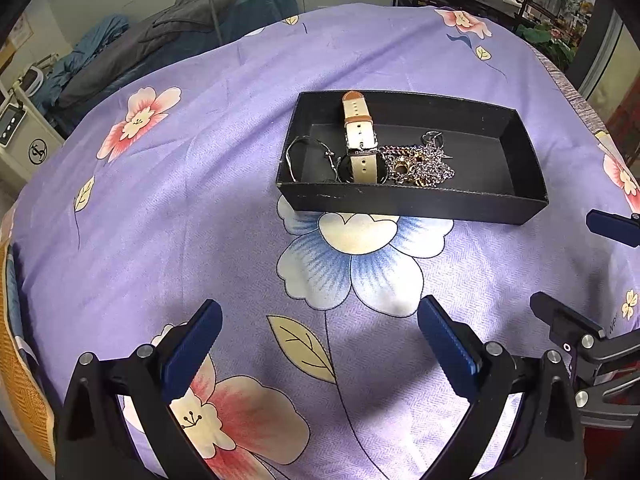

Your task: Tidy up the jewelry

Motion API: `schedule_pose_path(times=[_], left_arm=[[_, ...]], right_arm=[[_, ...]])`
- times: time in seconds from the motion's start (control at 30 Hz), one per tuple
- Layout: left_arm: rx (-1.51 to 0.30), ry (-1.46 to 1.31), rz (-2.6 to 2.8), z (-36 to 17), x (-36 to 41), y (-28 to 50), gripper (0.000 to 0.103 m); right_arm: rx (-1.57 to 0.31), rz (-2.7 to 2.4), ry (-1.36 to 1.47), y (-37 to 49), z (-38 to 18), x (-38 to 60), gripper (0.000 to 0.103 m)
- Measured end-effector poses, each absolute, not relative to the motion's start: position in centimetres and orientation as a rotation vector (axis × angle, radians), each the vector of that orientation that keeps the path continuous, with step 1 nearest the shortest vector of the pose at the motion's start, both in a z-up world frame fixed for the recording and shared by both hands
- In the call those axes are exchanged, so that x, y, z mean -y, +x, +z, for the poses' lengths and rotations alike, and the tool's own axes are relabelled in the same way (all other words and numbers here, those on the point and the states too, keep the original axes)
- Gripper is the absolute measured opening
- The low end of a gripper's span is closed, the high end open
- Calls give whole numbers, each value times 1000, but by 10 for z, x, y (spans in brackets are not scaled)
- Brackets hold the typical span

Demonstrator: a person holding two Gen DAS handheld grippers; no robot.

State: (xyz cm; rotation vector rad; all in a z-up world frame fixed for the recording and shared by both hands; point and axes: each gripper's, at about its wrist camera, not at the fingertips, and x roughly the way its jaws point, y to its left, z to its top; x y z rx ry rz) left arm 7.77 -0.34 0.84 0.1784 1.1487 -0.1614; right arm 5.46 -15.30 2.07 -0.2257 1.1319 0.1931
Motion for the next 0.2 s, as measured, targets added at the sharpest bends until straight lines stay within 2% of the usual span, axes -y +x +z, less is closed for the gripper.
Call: schedule_pose_path(times=[0.2], left_arm=[[-1151,176,-167,9,5,78,96]], right_arm=[[-1132,192,-224,55,20,153,89]])
